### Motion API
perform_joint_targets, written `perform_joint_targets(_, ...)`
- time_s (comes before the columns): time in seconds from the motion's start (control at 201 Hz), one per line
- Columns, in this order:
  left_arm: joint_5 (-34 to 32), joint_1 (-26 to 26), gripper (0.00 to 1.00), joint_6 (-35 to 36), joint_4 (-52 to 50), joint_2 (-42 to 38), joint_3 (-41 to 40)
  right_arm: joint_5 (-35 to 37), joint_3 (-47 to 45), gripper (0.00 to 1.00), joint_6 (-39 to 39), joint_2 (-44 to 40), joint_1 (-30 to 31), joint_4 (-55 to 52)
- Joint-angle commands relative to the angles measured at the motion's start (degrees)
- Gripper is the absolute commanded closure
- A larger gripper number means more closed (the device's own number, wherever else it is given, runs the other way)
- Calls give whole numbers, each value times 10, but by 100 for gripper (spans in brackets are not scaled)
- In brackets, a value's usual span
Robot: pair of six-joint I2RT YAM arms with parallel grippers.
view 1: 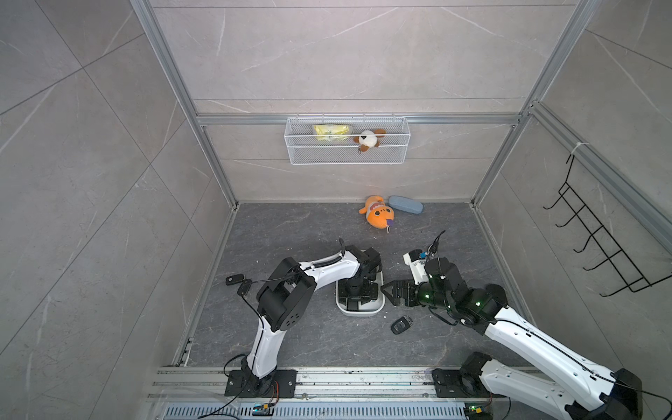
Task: Place the car key into the storage box
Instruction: Place the car key in the storage box.
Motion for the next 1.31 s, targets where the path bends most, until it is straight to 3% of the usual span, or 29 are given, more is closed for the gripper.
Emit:
perform_joint_targets(0.0, 10, 3, 37, 7, -16, -31, 13, 15, 5, 1, 4, 9, 1, 6)
perform_joint_targets(0.562, -31, 35, 30, 34, -7, -143, 13, 72, -10, 0, 62, 35, 3, -47)
perform_joint_targets(0.831, -44, 67, 13, 81, 37, -204, -12, 134, -53, 0, 182, 53, 34, -111)
perform_joint_targets(1.025, -13, 100, 0, 94, 75, -231, -37, 159, -83, 0, 278, 79, 65, -139)
perform_joint_targets(1.304, 5, 120, 0, 113, 81, -250, -62, 127, -158, 4, 374, 96, 79, -52)
